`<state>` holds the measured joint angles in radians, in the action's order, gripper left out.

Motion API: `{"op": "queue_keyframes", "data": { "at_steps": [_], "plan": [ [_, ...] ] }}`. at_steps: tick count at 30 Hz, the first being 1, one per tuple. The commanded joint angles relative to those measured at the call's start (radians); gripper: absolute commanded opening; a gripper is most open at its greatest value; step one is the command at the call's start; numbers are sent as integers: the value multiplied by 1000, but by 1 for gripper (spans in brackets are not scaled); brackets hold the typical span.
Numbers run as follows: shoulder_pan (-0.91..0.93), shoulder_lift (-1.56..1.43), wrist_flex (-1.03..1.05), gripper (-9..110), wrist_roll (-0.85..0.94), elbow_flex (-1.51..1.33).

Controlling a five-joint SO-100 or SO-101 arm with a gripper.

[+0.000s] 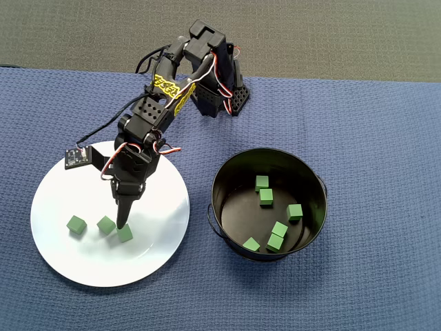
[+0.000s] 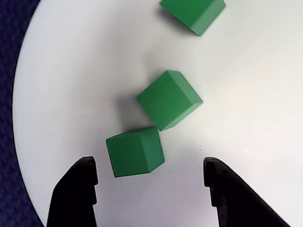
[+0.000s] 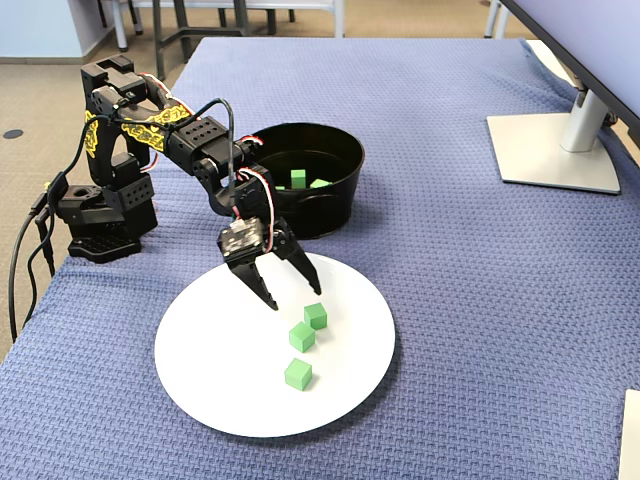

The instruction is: Pick up the green cubes from the white plate and place them in the black recipient

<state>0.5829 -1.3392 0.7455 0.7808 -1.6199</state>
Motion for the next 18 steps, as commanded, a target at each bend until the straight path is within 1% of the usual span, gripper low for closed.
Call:
{"op": "queue_keyframes", "data": {
  "at_steps": [1,4,6,10,18],
  "plan": [
    [8,6,14,22,-101,74],
    [6,72,97,22,-164,161],
    [3,110,106,22,-184,199],
    [-25,173,158,22,-156,270],
    [-72,216,238,22,-184,383]
  ]
}}
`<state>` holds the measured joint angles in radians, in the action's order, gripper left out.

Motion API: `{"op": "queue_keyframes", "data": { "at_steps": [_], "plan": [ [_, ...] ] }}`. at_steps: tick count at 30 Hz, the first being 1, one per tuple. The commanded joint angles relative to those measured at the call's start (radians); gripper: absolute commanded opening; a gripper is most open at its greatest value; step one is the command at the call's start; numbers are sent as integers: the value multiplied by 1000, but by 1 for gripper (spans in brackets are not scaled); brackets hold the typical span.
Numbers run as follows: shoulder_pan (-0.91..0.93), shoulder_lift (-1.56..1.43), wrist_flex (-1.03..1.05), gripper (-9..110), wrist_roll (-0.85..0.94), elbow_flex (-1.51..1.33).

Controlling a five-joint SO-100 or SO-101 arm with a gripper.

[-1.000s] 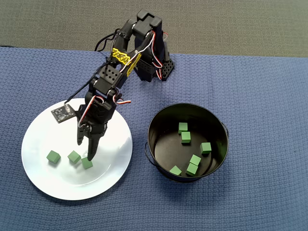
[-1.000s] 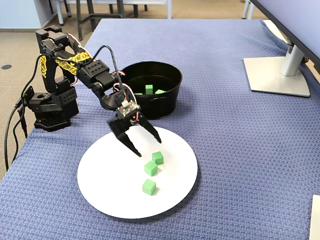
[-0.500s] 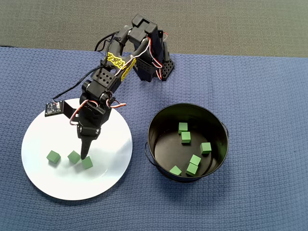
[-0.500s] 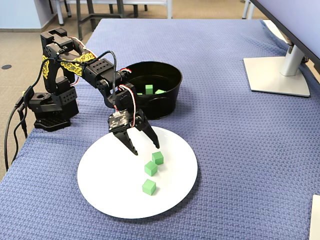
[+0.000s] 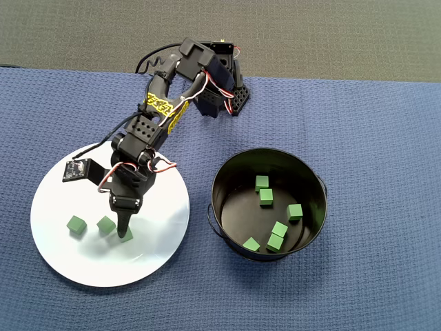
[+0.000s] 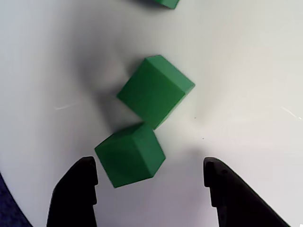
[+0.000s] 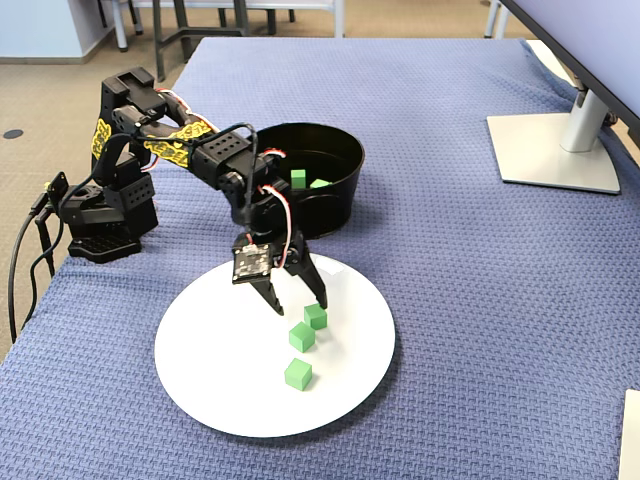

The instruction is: Pick up the green cubes from the white plate and place them in the black recipient

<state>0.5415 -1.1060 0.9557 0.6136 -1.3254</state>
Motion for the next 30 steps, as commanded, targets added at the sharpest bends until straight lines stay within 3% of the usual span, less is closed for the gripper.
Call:
{"op": "queue_keyframes", "data": {
  "at_steps": [1,13,23,30],
  "plan": [
    [-37,-23,34,22,-21,91],
    [-80,87,153,22,-26,242],
    [-37,115,101,24,439,244],
    [5,155,41,24,548,267]
  ]
}}
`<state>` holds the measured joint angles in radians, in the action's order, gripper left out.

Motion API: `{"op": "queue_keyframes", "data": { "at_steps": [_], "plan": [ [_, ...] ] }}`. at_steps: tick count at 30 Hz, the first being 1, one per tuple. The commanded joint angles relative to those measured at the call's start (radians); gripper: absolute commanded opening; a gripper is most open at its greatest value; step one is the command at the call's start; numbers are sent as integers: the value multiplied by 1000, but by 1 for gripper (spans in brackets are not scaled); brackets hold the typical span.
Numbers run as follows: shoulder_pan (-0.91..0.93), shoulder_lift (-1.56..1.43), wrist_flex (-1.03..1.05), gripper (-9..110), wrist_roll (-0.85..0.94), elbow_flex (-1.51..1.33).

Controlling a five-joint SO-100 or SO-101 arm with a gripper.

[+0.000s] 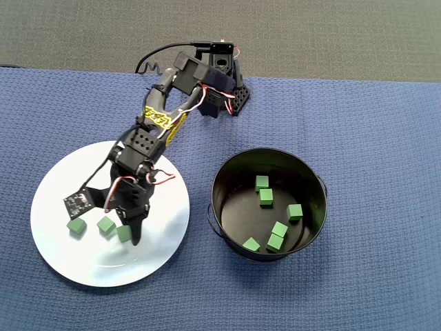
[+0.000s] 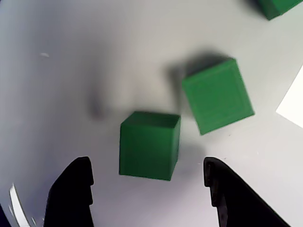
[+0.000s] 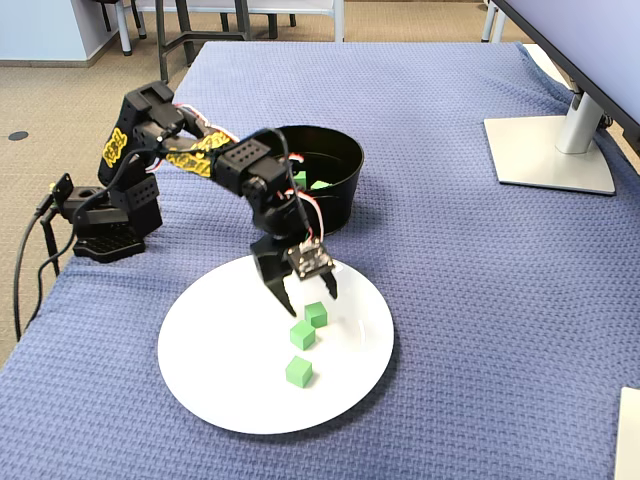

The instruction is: Pick up the green cubes from the white plate and place them in the black recipient

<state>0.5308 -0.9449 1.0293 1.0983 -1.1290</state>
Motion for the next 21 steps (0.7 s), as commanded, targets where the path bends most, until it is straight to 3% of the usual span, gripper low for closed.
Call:
{"op": "queue_keyframes", "data": {
  "at_steps": [1,10,16,21],
  "plan": [
    [17,-3,-38,24,72,69],
    [12,34,-97,21,35,78],
    [11,52,-127,0,6,77],
    [12,23,-149,0,-17,44]
  ]
}}
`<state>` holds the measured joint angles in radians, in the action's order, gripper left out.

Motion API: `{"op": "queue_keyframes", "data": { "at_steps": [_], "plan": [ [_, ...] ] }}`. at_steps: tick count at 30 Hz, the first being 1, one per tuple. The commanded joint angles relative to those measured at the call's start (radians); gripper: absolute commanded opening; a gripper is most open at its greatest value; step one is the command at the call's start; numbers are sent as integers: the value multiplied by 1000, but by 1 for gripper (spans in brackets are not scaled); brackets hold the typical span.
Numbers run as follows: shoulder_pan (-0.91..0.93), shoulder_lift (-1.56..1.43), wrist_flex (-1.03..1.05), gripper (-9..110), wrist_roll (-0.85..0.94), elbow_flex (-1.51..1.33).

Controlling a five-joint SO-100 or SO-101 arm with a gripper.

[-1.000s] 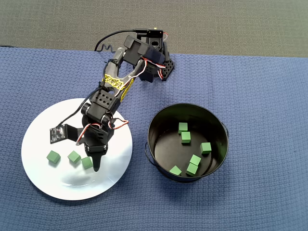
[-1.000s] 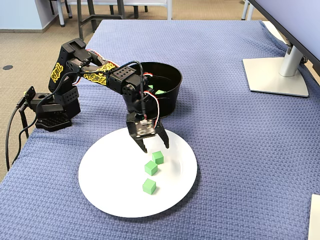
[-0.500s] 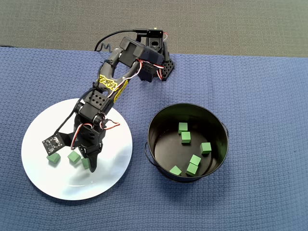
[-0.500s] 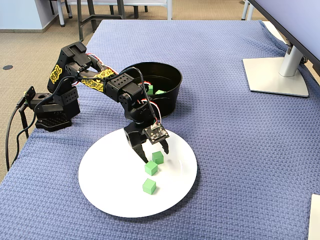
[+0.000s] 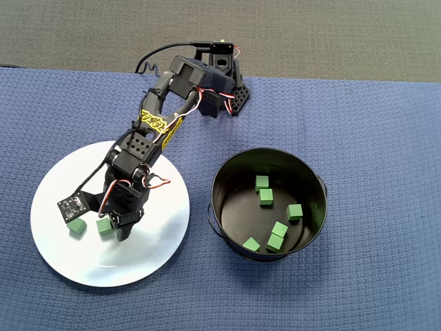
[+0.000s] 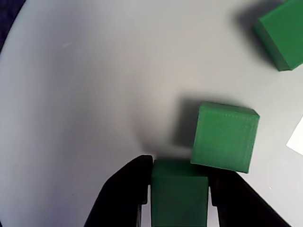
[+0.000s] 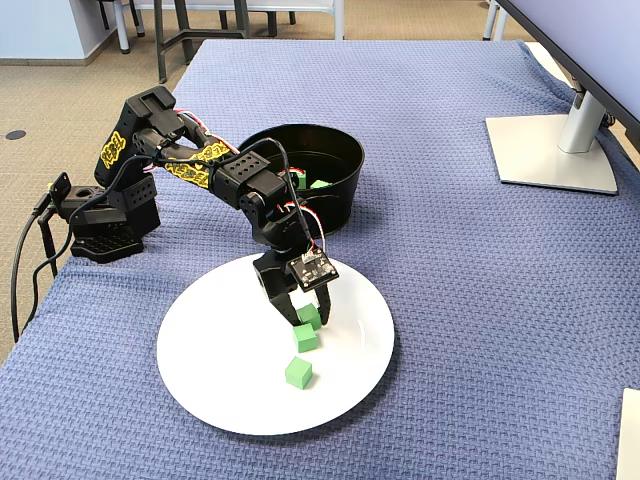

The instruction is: Pick up the green cubes from the white plate and place them in the black recipient

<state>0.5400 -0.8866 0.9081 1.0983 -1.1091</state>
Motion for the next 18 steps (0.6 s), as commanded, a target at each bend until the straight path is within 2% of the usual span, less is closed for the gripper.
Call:
{"op": "queue_keyframes", "data": {
  "at_steps": [1,5,11,18],
  "plan": [
    [3,-54,-32,0,-25,9],
    [0,-225,-57,0,-92,-126],
    [-5,-672,-37,0,-209,-445],
    [-64,-1117,144,0,-443,-581]
  ]
}}
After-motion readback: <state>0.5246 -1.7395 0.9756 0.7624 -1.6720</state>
